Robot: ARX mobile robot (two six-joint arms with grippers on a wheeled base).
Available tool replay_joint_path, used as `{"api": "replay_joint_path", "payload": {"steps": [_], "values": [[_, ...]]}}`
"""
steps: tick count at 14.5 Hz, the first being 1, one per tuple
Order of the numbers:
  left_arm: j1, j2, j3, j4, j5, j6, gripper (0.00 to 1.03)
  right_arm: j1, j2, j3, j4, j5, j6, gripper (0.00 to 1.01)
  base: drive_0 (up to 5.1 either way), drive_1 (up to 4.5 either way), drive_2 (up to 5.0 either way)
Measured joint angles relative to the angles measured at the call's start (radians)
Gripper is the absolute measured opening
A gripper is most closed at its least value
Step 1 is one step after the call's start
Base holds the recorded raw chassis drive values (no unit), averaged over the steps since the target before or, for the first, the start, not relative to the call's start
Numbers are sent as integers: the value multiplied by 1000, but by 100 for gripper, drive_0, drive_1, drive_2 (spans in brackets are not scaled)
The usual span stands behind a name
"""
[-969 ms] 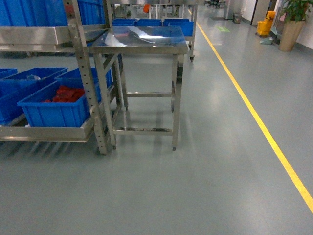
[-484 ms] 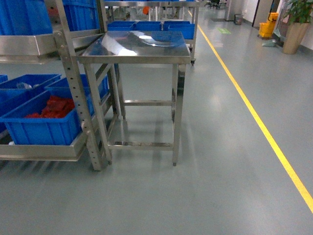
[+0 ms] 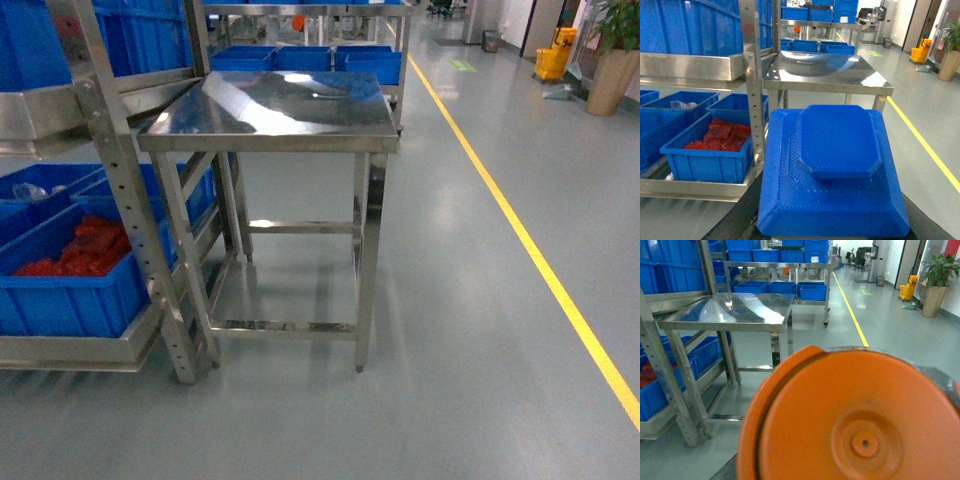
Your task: Sort blue parts and orange caps into right shelf containers
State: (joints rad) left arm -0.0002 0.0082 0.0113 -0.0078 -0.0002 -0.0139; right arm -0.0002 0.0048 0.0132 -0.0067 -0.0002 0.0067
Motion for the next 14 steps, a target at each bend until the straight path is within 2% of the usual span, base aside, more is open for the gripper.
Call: {"api": "replay_joint_path", "payload": {"steps": [14], "values": [[0,0,0,0,2,0,41,0,0,0,-3,3,0,44,-8,422,-439]]}}
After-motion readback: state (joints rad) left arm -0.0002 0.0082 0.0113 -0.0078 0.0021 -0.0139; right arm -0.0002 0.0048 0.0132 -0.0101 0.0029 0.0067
